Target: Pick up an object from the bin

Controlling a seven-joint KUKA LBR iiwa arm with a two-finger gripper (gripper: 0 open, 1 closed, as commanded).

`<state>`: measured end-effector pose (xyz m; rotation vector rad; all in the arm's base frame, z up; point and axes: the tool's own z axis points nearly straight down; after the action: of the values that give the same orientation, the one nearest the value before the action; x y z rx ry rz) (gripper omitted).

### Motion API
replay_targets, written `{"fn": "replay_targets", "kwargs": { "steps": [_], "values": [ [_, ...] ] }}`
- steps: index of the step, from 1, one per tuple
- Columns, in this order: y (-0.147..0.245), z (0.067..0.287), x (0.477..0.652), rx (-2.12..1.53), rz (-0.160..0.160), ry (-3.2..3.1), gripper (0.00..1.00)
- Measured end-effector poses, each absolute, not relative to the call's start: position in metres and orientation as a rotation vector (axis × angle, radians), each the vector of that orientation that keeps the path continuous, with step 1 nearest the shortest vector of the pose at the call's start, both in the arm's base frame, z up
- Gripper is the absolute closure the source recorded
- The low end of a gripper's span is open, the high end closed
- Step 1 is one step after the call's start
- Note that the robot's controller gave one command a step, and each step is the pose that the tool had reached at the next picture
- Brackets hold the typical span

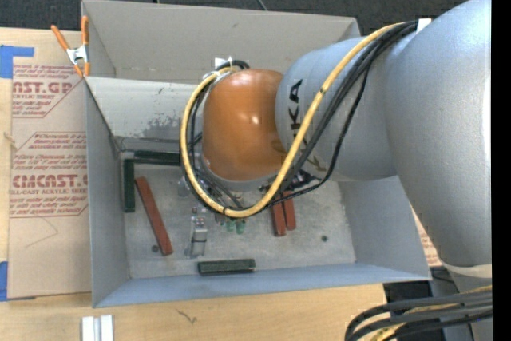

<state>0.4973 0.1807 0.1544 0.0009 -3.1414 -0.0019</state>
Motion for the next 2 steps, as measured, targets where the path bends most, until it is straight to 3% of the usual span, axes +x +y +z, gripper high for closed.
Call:
{"fn": "replay_targets", "kwargs": {
  "steps": [1,2],
  "values": [
    [0.208,0.100,0.500,0.555,-0.002,-3.098,0.00],
    [0.219,0.089,0.497,0.790,-0.002,-3.040,0.00]
  ]
}}
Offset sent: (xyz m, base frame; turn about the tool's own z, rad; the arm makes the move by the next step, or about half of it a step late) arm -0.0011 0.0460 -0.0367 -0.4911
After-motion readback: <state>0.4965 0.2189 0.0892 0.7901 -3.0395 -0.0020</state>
